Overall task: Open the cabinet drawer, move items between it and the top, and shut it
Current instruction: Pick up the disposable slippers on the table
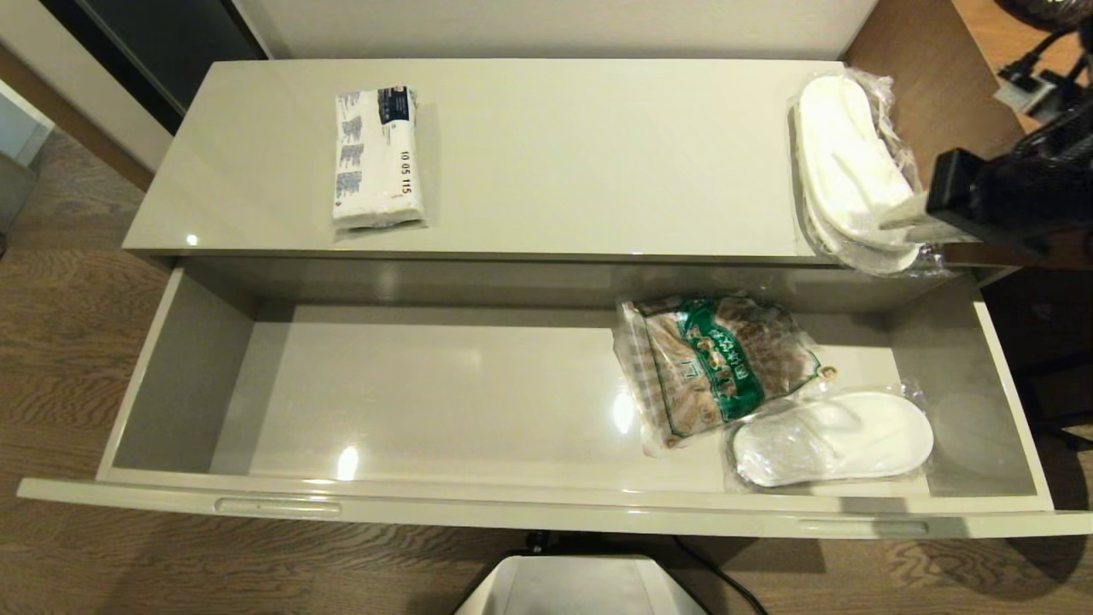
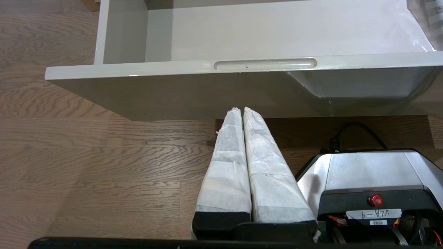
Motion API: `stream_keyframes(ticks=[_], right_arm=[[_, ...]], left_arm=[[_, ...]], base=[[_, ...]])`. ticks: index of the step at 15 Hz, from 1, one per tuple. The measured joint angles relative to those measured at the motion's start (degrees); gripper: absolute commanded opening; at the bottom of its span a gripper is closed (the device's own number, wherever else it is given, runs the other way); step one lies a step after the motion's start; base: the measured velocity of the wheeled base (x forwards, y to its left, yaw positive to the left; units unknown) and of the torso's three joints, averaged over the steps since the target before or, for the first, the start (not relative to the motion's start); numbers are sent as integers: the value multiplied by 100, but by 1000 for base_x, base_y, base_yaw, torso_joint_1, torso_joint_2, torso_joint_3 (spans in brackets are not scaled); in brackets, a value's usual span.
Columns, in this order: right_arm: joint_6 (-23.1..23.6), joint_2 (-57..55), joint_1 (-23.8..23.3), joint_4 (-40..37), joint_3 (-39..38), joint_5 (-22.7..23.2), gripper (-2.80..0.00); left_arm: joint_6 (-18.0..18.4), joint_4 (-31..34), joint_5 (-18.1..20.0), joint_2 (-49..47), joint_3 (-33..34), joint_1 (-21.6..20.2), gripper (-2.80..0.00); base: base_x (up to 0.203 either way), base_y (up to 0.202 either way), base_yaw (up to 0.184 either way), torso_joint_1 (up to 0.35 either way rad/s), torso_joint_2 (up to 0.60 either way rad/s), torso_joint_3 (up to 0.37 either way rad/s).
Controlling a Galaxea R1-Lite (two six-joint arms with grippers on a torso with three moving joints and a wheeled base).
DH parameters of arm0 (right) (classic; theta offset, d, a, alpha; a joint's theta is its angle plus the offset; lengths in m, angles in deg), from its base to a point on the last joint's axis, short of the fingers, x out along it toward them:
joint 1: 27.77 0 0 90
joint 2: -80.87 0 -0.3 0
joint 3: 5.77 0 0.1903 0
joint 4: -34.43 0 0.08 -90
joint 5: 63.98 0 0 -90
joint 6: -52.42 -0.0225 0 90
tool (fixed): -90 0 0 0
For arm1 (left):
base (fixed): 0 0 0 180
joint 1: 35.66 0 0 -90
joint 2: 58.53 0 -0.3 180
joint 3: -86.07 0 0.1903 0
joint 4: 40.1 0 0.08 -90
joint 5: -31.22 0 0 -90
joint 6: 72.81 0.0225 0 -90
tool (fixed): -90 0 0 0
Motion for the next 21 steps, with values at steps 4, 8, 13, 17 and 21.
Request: stream_keyframes(ticks=[4, 8, 13, 17, 21], right_arm=[[628, -857, 247, 1478, 28, -944, 0], [1126, -1069, 434, 2049, -133, -1726, 0], [2215, -1420, 698, 3560, -813, -3084, 0], [2884, -1762, 792, 4989, -1072, -4008, -280], [2899, -1872, 794, 5094, -1066, -4135, -280]], left_arm=[[13, 10, 7, 0, 0, 0, -280], [9, 11, 11, 0, 0, 0, -280], [9, 4, 5, 0, 0, 0, -280], [7, 5, 2, 0, 0, 0, -280], [8, 3, 3, 0, 0, 0, -280]], base=[[0, 0, 0, 0, 0, 0], [0, 0, 0, 0, 0, 0], [0, 0, 0, 0, 0, 0], [0, 0, 0, 0, 0, 0], [0, 0, 0, 0, 0, 0]])
